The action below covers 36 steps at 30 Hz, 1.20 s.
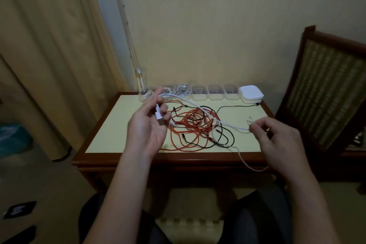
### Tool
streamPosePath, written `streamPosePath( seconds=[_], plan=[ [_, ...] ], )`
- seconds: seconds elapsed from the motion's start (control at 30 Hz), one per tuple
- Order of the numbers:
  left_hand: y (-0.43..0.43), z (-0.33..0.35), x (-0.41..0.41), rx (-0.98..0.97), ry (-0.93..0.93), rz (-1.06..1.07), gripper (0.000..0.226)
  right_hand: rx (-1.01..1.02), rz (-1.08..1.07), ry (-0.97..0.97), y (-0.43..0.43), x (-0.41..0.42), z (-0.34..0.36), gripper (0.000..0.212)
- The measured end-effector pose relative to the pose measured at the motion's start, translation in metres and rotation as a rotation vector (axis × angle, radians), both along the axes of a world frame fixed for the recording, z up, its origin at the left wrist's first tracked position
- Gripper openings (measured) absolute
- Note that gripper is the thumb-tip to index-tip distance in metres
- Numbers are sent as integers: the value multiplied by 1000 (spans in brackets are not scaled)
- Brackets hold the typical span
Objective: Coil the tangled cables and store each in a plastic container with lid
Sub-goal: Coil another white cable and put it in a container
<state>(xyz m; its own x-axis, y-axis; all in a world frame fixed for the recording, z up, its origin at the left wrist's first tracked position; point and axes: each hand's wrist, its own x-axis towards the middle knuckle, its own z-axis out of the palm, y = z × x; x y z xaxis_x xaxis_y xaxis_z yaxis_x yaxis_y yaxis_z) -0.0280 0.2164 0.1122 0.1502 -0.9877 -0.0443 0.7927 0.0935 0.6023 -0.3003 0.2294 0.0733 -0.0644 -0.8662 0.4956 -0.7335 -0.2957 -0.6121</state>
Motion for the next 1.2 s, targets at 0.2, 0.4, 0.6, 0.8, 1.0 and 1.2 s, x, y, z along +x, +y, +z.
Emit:
streamPosePath(
  seconds=[0.2, 0.4, 0.6, 0.8, 1.0, 1.2],
  plan=[
    [7, -4, -23, -94, -482, 37, 32, -121, 87, 54, 0, 22, 1, 35],
    [19, -11, -46, -183, -819, -80, 34, -91, 177, -170, 10, 44, 17, 47],
    [27, -13, -60, -154, -724, -339, 33, -86, 200, -347, 20, 63, 27, 43],
    [27, -2, -54, -53, -122, -612, 41, -81, 196, -481, 18, 67, 30, 31],
    [27, 0, -48, -63, 79, -734, 37, -53, 326, -472, 21, 77, 29, 35],
    [28, 0, -51, -78, 35, -694, 32, 46, 383, -524, 26, 81, 35, 39]
  ],
)
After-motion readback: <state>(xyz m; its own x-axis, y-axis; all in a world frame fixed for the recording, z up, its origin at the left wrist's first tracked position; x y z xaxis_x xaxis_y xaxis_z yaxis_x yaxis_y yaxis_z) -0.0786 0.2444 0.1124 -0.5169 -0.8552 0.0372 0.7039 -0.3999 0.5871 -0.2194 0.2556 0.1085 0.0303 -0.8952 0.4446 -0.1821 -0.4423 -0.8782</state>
